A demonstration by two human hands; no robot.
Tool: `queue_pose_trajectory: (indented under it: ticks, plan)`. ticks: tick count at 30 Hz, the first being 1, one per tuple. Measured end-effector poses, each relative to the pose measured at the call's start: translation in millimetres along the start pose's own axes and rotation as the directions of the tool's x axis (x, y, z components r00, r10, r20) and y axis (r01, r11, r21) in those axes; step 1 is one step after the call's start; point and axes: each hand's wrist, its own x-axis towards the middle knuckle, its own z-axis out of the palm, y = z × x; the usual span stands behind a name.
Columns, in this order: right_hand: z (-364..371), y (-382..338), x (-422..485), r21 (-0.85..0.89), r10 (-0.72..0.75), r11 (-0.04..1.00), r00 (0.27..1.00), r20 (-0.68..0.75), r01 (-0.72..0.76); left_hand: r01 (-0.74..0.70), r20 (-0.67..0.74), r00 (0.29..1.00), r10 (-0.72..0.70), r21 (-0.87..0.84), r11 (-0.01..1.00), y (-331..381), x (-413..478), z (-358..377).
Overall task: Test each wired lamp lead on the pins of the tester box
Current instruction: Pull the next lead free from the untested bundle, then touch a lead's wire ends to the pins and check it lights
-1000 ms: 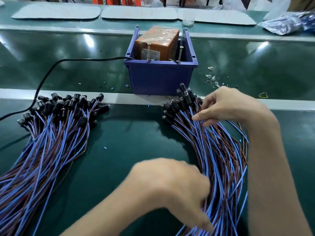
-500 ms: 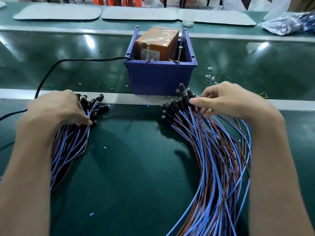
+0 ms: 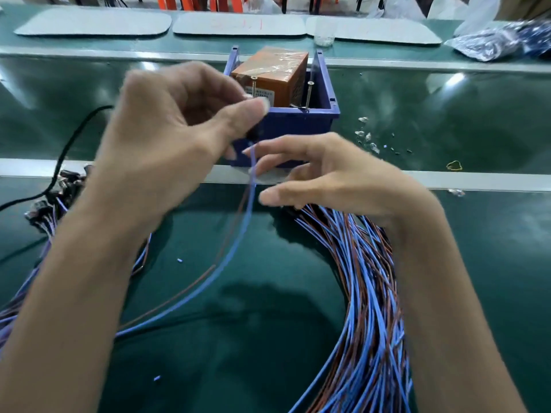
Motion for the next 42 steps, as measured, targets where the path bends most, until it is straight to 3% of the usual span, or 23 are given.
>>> queue_pose_trajectory:
  ticks: [2,4,8,10,12,14,17,20,24,34,39,42]
  plan:
    - [7,-1,2,-0.011,-0.035,0.999,0.997,0.075,0.036,0.008,-0.005,1.000,-0.008,-0.057,0.998,6,-5,15]
    - [6,-1,3,0.009,-0.065,0.998,0.996,0.064,0.064,0.037,-0.035,0.999,-0.041,-0.098,0.995,7,-8,24]
    - [0,0,5,0.176,-0.045,0.980,0.967,-0.250,0.091,0.117,-0.065,0.987,-0.146,-0.328,0.937,12,-11,37]
    - [-5,0,6,0.137,-0.055,0.983,0.905,-0.422,0.124,0.382,0.171,0.924,-0.342,-0.432,0.817,14,-12,50]
    - [-8,-3,4,0.153,-0.069,0.974,0.858,-0.509,0.169,0.654,0.441,0.753,-0.489,-0.419,0.629,14,-13,62]
    - [-11,-7,1,0.204,-0.049,0.959,0.827,-0.561,0.195,0.771,0.546,0.636,-0.546,-0.481,0.417,11,-14,69]
    - [-13,-10,-1,0.284,-0.012,0.921,0.749,-0.662,0.266,0.738,0.526,0.597,-0.606,-0.656,0.158,4,-14,70]
    - [-17,-11,-2,0.458,0.048,0.798,0.717,-0.696,0.391,0.598,0.417,0.625,-0.660,-0.799,0.061,-3,-11,68]
    - [-23,-9,-5,0.561,0.100,0.722,0.741,-0.664,0.405,0.491,0.260,0.652,-0.713,-0.861,0.134,-9,-8,62]
    - [-36,2,-7,0.498,0.222,0.860,0.797,-0.562,0.112,0.327,-0.068,0.696,-0.714,-0.856,0.400,-30,5,49]
    - [-31,7,-3,0.350,0.221,0.936,0.834,-0.505,-0.036,0.270,-0.131,0.689,-0.713,-0.866,0.420,-42,11,39]
    - [-27,10,-2,0.276,0.209,0.958,0.854,-0.476,-0.081,0.366,-0.087,0.744,-0.663,-0.777,0.512,-46,13,33]
